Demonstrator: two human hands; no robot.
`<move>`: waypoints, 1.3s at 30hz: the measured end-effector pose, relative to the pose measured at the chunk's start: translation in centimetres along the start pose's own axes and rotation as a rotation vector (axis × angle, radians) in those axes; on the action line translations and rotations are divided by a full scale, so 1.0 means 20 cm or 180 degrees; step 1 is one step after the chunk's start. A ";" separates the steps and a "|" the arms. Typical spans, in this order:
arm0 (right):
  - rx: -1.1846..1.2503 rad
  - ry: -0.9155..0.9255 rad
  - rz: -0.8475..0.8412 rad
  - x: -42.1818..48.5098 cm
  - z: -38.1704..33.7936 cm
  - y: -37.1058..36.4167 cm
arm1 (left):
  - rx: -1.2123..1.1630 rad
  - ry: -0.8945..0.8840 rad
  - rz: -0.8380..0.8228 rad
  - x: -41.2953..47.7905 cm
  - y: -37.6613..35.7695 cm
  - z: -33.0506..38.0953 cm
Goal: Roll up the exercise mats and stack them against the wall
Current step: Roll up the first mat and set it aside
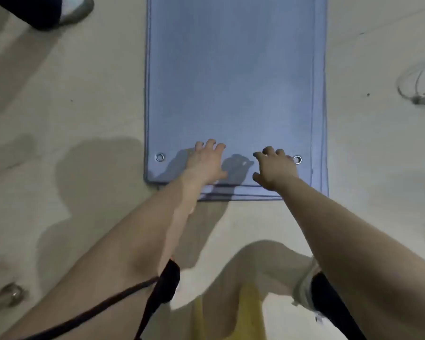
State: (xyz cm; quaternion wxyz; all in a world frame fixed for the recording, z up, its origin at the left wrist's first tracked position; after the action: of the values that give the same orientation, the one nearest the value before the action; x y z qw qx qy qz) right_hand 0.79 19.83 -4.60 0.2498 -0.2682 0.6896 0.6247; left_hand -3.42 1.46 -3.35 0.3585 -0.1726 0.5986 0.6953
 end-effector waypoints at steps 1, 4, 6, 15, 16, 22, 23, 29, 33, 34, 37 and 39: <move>-0.0083 0.0038 0.0028 0.08 0.01 -0.15 | 0.0123 0.0054 -0.0073 0.06 -0.16 -0.02; -0.0548 0.0192 0.0087 0.26 0.03 -0.60 | 0.0829 -0.0009 -0.0092 0.19 -0.63 -0.13; -0.0826 0.0265 0.0465 0.33 0.04 -0.77 | 0.1128 -0.0117 0.0092 0.27 -0.81 -0.20; -0.0608 0.0754 0.1247 0.23 0.04 -0.70 | 0.0968 -0.0721 0.1067 0.23 -0.78 -0.26; -0.0419 0.0637 0.1289 0.21 0.05 -0.63 | 0.0853 -0.0697 0.1191 0.20 -0.75 -0.26; 0.0037 0.0041 0.1111 -0.07 0.12 -0.52 | 0.0788 -0.0656 0.0965 -0.08 -0.56 -0.07; -0.0091 -0.0022 0.1150 -0.10 0.14 -0.51 | 0.0823 -0.0580 0.0888 -0.09 -0.57 -0.07; -0.0433 0.0148 0.2655 -0.11 0.09 -0.46 | 0.0845 -0.0178 0.1343 0.07 -0.48 -0.10; -0.0746 0.0254 0.2172 -0.04 0.13 -0.66 | 0.0845 0.0037 0.1762 0.25 -0.47 -0.09; -0.0902 0.0236 0.1851 -0.01 0.15 -0.71 | 0.0692 0.0152 0.1909 0.27 -0.49 -0.10; -0.1010 0.0240 0.1565 0.10 0.18 -0.77 | 0.0496 0.0343 0.2527 0.26 -0.55 -0.15; -0.0986 0.0298 0.1545 0.15 0.19 -0.80 | 0.0353 0.0129 0.2522 0.25 -0.63 -0.21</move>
State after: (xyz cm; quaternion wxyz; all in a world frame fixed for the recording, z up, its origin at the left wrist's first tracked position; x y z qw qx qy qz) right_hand 9.44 22.28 -18.65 0.0170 -0.1588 0.6408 0.7509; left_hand 1.16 -0.75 -16.60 0.0595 0.0776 0.6624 0.7427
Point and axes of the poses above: each hand's wrist, its own x-axis towards the middle knuckle, its own y-axis out of the back of the hand, z = x × y, the point moved 5 cm from there along x, towards the middle knuckle, and after that the axes turned 3 degrees about -x, right-handed, at the moved point
